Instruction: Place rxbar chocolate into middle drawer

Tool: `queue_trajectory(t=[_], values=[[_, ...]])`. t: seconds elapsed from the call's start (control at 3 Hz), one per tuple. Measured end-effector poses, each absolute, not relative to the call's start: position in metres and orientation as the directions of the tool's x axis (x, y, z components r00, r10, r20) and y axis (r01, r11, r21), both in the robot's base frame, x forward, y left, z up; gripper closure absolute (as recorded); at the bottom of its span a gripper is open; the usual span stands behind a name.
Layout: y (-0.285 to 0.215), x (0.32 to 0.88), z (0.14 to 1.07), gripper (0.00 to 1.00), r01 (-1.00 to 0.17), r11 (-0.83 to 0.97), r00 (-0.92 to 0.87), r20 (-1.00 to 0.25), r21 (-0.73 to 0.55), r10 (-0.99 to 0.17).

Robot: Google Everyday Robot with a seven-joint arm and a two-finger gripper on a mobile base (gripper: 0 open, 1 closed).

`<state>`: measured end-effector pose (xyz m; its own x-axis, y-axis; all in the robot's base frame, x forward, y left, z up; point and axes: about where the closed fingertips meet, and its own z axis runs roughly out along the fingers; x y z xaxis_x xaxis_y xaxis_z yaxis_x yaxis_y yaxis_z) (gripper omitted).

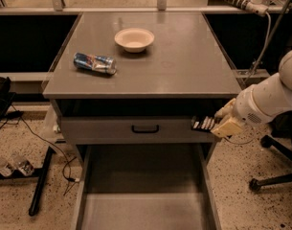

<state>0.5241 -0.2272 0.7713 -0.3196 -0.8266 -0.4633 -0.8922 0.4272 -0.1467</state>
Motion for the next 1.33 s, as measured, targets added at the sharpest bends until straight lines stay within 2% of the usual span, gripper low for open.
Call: queue_trajectory(t=[0.33,0.67,1.33], values=[[-0.227,0.524,0.771,1.0,-0.892,0.427,-0.32,-0.463,-0.147,-0.827],[-0.208,0.516,0.74,1.0,-0.902,0.425,-0.341,-0.477,-0.078,-0.81],[-0.142,0.48,0.639,1.0,-0.911,0.409,-0.378,-0.507,0.055,-0.774]])
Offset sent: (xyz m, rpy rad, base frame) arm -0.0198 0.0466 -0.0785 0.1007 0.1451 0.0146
